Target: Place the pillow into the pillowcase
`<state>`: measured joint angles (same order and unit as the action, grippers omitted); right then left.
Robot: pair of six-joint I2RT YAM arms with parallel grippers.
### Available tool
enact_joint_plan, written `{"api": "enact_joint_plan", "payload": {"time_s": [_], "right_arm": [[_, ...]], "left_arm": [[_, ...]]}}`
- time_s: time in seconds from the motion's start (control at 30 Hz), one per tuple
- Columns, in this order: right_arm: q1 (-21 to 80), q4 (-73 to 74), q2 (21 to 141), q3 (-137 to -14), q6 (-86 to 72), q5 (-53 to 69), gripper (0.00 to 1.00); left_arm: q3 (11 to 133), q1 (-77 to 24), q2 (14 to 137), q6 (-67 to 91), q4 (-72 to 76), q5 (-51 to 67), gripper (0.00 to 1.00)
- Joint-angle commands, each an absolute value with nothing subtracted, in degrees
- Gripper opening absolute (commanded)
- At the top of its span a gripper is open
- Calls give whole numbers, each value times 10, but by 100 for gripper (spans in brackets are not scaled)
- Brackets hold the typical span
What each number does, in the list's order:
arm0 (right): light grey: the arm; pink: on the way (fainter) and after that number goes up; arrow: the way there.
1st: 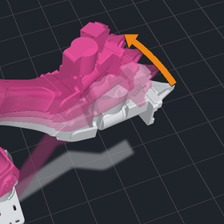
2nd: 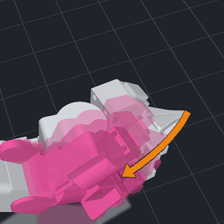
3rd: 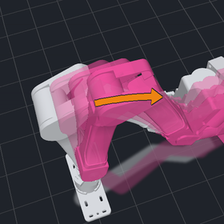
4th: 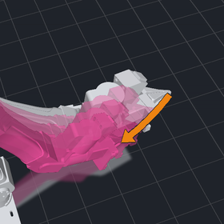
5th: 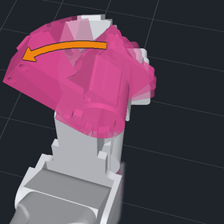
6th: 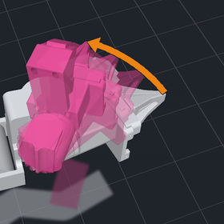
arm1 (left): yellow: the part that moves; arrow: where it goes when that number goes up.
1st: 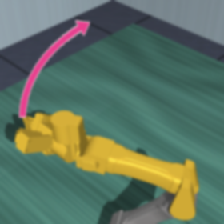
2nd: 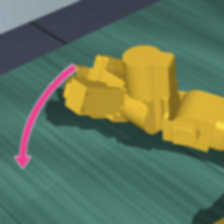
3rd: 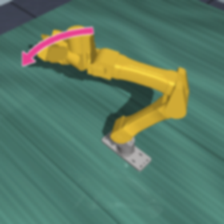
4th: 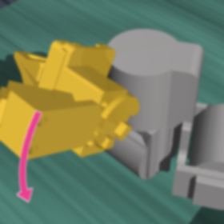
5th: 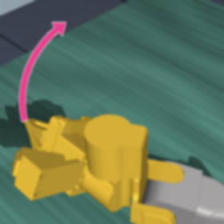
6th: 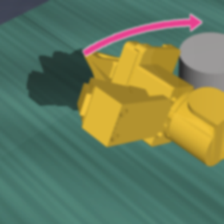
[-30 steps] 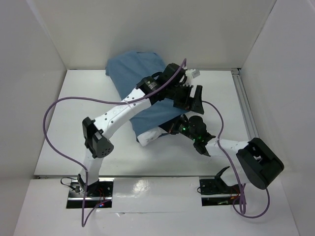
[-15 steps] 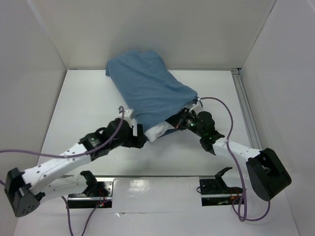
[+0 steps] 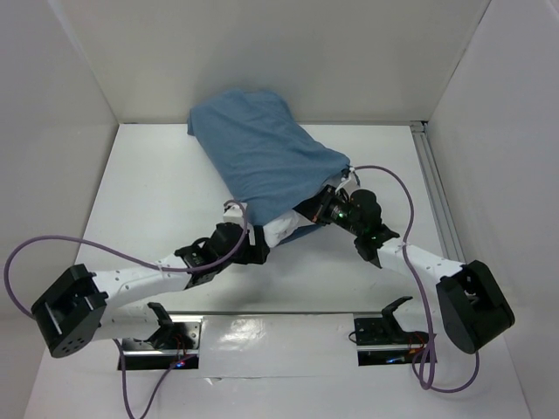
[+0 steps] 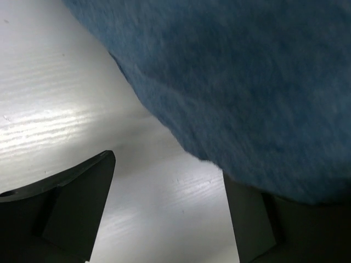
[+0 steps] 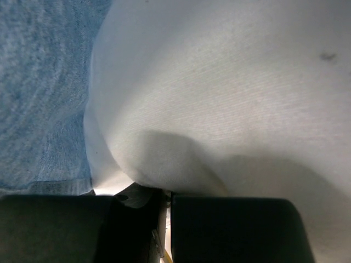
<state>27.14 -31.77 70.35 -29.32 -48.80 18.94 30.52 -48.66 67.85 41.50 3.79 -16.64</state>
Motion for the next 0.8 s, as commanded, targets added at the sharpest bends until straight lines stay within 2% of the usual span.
{"api": "enact_joint_plan", "payload": {"time_s": [0.0,0.07,0.13,0.2,0.3,0.5,0.6,0.77], "right_arm": [[258,-361,698,-338,-472,151,0],[258,-356,698,-338,-472,151,0],[258,-356,693,-338,-472,151,0],[258,-351,693,-338,-467,151,0],[258,-340,693,-344,-461,151,0],[252,-340,714,-380,-450,151,0],[252,-317,731,-441,-418,158,0],[273,-248,731,-543,-379,158,0]], "left_arm": [[300,-466,708,434,128,-166,91],[300,-461,720,434,161,-161,85],[300,-445,732,440,169,-178,71],[313,-434,741,446,169,-184,38],[334,-427,740,452,130,-206,0],[364,-478,633,444,61,-188,0],[425,-528,593,439,15,-155,0],[647,-585,590,399,-46,-51,0]]}}
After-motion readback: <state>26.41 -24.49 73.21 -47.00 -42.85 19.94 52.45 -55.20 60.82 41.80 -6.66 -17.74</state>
